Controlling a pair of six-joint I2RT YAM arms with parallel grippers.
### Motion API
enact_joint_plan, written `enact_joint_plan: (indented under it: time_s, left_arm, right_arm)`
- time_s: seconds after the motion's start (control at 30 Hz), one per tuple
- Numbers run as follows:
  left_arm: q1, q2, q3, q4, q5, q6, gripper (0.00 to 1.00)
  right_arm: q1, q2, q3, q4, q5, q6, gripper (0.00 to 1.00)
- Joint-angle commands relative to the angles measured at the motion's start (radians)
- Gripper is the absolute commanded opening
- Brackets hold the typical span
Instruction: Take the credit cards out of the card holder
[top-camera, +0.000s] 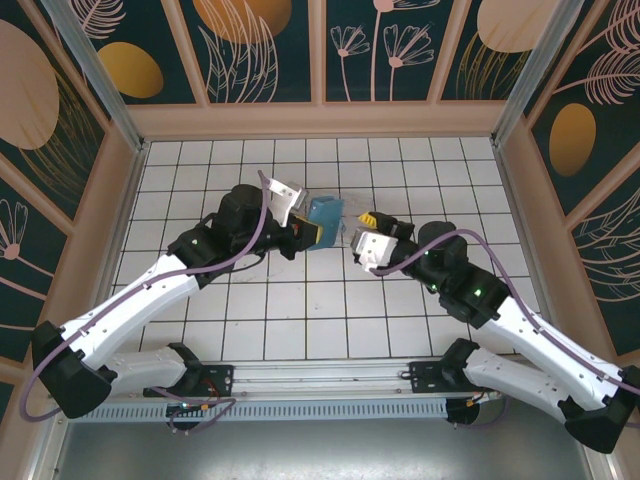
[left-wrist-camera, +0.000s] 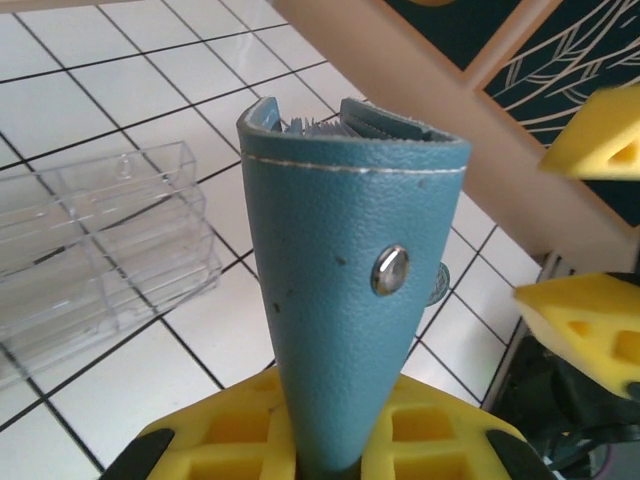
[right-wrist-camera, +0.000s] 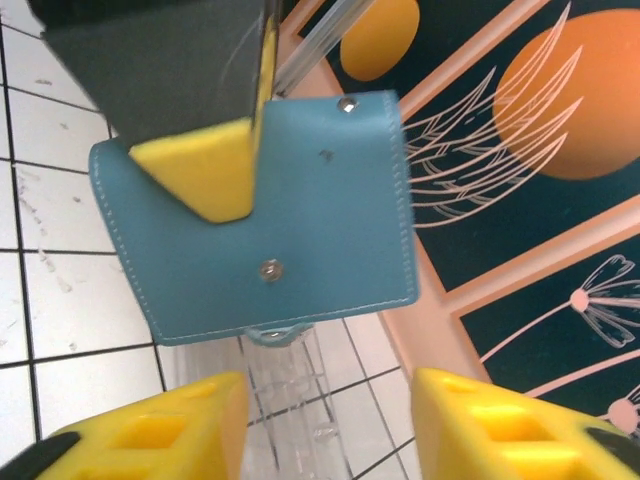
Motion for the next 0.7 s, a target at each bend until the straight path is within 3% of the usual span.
enact_joint_plan:
  time_s: [0.0, 0.17, 0.33, 0.47, 0.67]
  left_arm:
    - [0.004, -0.014, 0.034, -0.014, -0.035, 0.031, 0.0]
    - [0.003, -0.036, 0.033, 0.013, -0.025, 0.037, 0.0]
    - [0.003, -0.084, 0.022, 0.085, 0.027, 0.038, 0.0]
    - [0.003, -0.137, -0.006, 0.157, 0.092, 0.039, 0.0]
    - [0.003, -0.228, -0.067, 0.307, 0.218, 0.045, 0.0]
  right_arm:
    - [0.004, 0.006, -0.003, 0.156, 0.004, 0.181, 0.52]
    - [-0.007, 0.071, 0.018, 0.3, -0.042, 0.519, 0.58]
    - [-0.031, 0.105, -0.001, 0.377, -0.159, 0.708, 0.58]
    - [-0.055, 0.081, -0.029, 0.413, -0.205, 0.768, 0.56]
    - [-0.059, 0.013, -0.058, 0.465, -0.352, 0.719, 0.52]
